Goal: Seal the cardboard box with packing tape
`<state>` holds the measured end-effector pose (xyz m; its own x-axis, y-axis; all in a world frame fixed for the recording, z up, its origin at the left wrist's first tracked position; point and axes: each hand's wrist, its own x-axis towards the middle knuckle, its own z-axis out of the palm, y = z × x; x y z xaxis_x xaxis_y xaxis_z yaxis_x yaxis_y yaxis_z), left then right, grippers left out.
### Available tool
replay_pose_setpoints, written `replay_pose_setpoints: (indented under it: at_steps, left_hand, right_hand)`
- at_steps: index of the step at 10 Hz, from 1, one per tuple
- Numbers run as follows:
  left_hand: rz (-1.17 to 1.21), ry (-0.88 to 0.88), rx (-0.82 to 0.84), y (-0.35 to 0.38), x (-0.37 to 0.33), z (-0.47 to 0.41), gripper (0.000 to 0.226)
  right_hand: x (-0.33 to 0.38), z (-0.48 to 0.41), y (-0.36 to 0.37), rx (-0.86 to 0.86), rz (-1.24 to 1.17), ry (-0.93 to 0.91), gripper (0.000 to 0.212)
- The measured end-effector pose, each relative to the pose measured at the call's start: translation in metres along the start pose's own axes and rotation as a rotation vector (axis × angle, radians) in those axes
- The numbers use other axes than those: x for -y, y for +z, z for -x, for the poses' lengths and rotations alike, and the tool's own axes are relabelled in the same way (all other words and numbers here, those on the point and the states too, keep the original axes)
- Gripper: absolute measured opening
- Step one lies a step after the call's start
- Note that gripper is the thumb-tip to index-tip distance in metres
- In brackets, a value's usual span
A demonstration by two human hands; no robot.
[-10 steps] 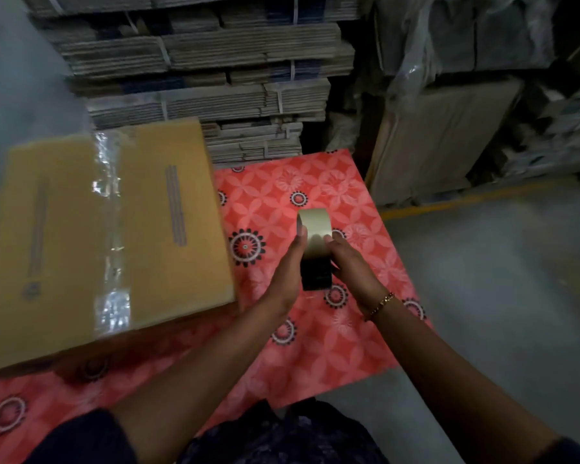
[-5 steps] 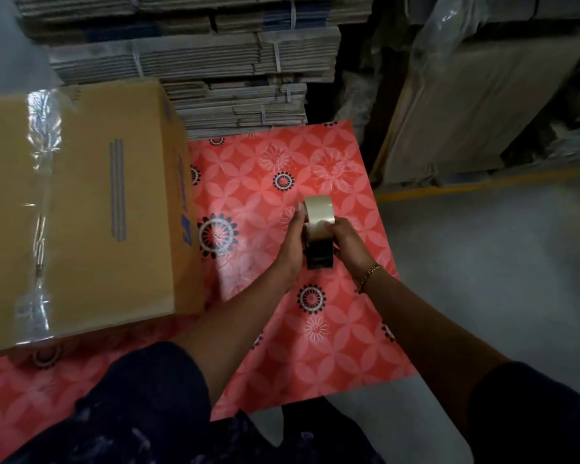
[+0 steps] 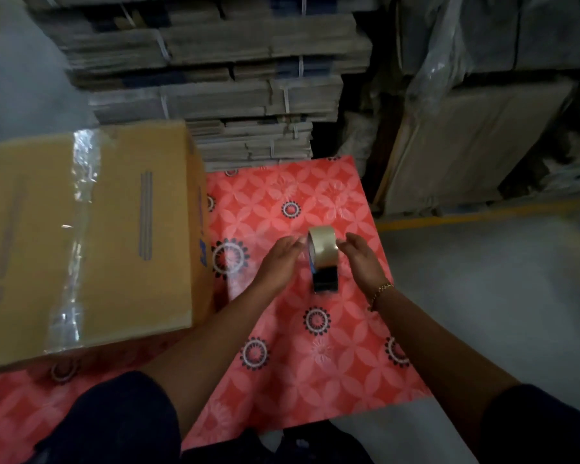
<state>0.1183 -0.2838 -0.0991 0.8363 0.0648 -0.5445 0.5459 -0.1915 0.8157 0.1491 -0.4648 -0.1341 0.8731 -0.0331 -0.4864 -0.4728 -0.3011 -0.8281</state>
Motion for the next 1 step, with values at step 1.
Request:
replay_pose_setpoints:
  at_steps: [1]
  left_hand:
    - [-0.137,0.076,-0.012,-0.0286,-0.0021,0.0066,0.054]
  right_hand:
    - [0.0161,0.0109,0.0013,-0.062,0.002,-0.068,0.055]
